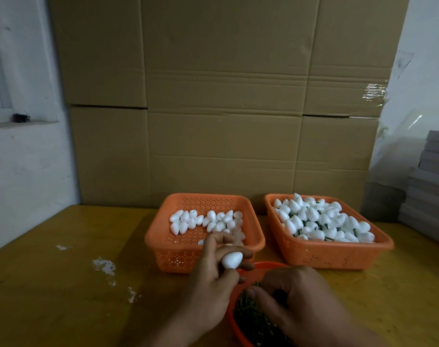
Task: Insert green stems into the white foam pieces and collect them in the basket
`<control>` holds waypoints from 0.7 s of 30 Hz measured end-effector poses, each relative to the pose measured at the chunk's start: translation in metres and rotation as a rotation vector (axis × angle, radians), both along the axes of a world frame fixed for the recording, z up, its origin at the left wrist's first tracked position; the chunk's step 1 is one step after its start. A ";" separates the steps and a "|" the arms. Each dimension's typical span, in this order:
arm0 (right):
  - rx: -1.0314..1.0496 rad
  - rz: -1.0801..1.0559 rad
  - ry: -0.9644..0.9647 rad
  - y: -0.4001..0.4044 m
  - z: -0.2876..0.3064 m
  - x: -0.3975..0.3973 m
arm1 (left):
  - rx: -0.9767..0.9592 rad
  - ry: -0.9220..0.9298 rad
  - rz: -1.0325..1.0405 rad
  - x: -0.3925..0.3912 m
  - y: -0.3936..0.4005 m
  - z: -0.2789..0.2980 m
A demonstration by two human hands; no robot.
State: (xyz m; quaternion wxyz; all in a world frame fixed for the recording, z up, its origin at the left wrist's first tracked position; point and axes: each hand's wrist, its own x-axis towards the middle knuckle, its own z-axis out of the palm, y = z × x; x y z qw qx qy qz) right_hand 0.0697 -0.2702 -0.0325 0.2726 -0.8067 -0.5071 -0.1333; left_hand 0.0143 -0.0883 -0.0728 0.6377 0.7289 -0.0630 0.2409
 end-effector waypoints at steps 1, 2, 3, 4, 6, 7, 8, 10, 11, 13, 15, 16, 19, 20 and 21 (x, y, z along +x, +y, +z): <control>-0.009 -0.003 0.007 0.000 0.000 0.000 | 0.008 0.003 -0.004 0.000 0.000 0.001; -0.019 -0.006 0.014 0.000 0.000 0.000 | 0.013 0.009 -0.008 0.000 0.000 0.002; -0.024 -0.011 0.022 0.000 -0.001 0.001 | 0.019 0.016 -0.011 -0.001 -0.001 0.003; -0.027 -0.017 0.027 -0.001 -0.002 0.001 | 0.026 0.021 -0.013 -0.001 -0.001 0.004; -0.038 -0.034 0.028 -0.001 -0.002 0.002 | 0.043 0.020 -0.011 -0.002 -0.002 0.006; -0.049 -0.041 0.031 -0.001 -0.002 0.002 | 0.052 0.014 -0.007 -0.003 -0.002 0.006; -0.065 -0.049 0.035 -0.001 -0.002 0.002 | 0.061 0.008 -0.002 -0.004 -0.003 0.007; -0.117 -0.079 0.042 0.000 -0.002 0.002 | 0.077 0.009 -0.002 -0.005 -0.003 0.007; -0.149 -0.100 0.046 -0.001 -0.002 0.003 | 0.080 0.012 -0.006 -0.005 -0.002 0.007; -0.221 -0.142 0.049 -0.002 -0.002 0.004 | 0.086 0.018 -0.007 -0.005 -0.001 0.006; -0.314 -0.174 0.058 -0.003 -0.001 0.004 | 0.082 0.019 -0.016 -0.005 -0.001 0.006; -0.354 -0.191 0.062 -0.003 -0.001 0.004 | 0.071 0.018 -0.030 -0.005 0.000 0.005; -0.435 -0.245 0.053 -0.001 -0.002 0.001 | 0.001 0.015 -0.075 -0.005 0.000 0.007; -0.460 -0.261 0.049 -0.001 -0.003 0.000 | -0.029 0.009 -0.086 -0.005 -0.001 0.009; -0.490 -0.276 0.041 0.000 -0.005 -0.001 | -0.059 0.003 -0.099 -0.006 -0.003 0.011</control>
